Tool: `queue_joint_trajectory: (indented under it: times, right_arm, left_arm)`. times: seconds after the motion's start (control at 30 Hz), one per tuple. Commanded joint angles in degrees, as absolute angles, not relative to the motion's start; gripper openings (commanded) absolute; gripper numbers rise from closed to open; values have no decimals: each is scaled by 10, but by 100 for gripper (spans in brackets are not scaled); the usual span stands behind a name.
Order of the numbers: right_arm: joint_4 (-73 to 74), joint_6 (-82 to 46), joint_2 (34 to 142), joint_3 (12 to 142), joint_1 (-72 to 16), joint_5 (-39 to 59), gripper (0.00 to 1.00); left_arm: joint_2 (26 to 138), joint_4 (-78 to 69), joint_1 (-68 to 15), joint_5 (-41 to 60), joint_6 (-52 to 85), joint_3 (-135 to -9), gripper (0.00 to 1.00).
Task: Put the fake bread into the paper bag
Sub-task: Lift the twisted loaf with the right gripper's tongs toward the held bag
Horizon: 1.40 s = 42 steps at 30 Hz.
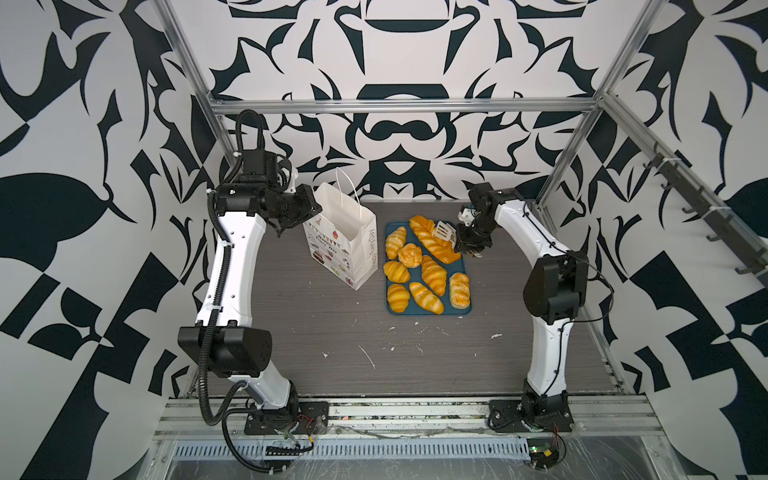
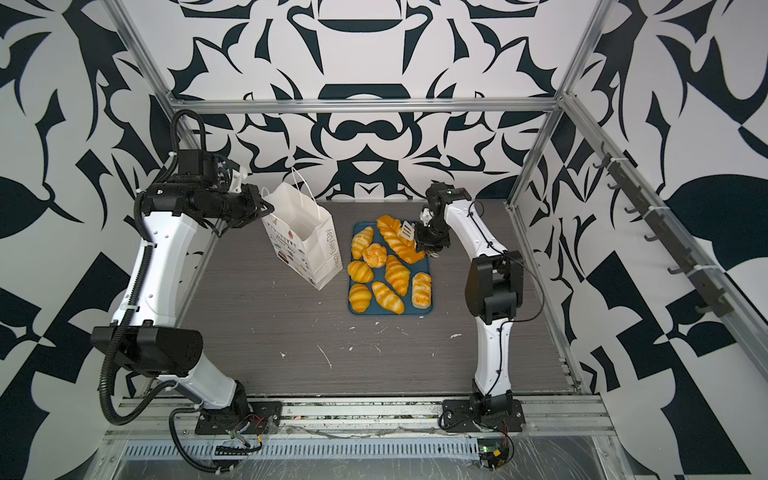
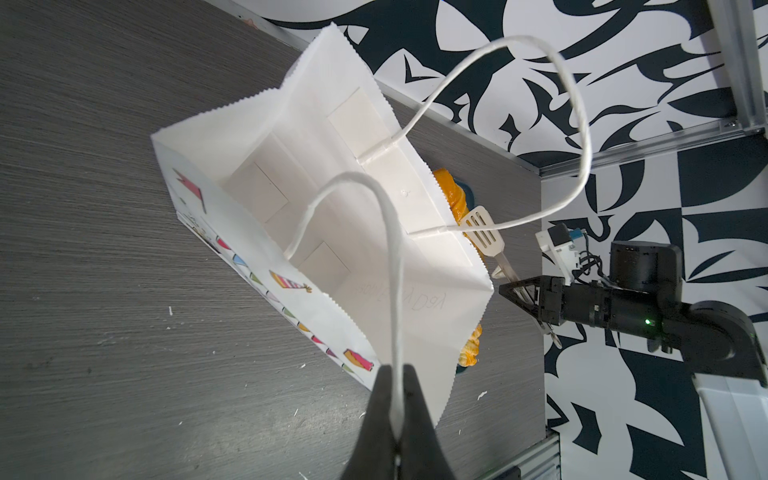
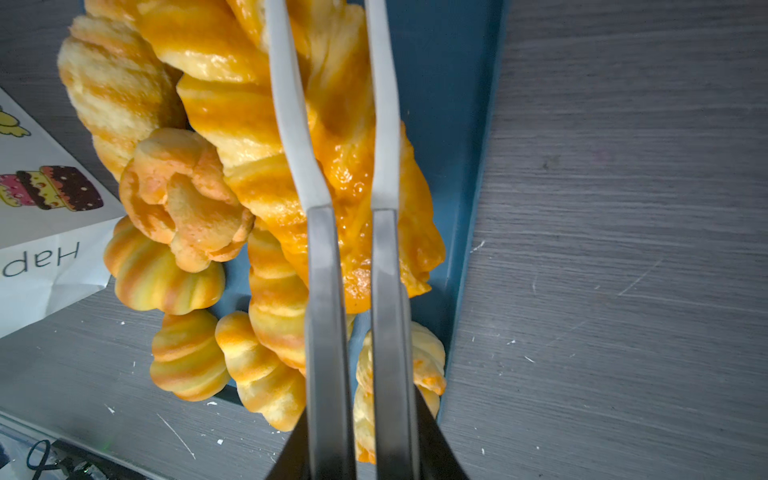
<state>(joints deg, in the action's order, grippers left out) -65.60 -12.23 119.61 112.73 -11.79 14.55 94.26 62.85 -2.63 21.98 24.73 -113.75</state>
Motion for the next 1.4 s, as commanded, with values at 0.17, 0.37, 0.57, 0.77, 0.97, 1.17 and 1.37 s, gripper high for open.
queue_joint_trajectory:
  times: [0.17,0.37,0.57,0.77,0.97,1.17,1.37]
  right_arm:
    - [-641,-133,1138,1117,-121,150,19]
    - [-664,-141,1111,1137,-121,159,20]
    - [-671,-162,1077,1151,-123,178,20]
    - [-688,-179,1065,1196,-138,193,20]
    - [-700,-186,1062,1264,-154,212,20]
    - [-697,-192,1053,1316,-170,235,20]
    - [-677,-198,1045,1356,-194,261,21]
  left_arm:
    - [947,640,-25,228,255,-1137,0]
    - [946,643,-25,226,255,-1138,0]
    - [947,645,-25,225,256,-1140,0]
    - [953,646,-25,226,260,-1147,0]
    - [960,647,-25,225,263,-1158,0]
    - [961,646,-25,225,265,-1158,0]
    - [958,647,-25,224,268,-1158,0]
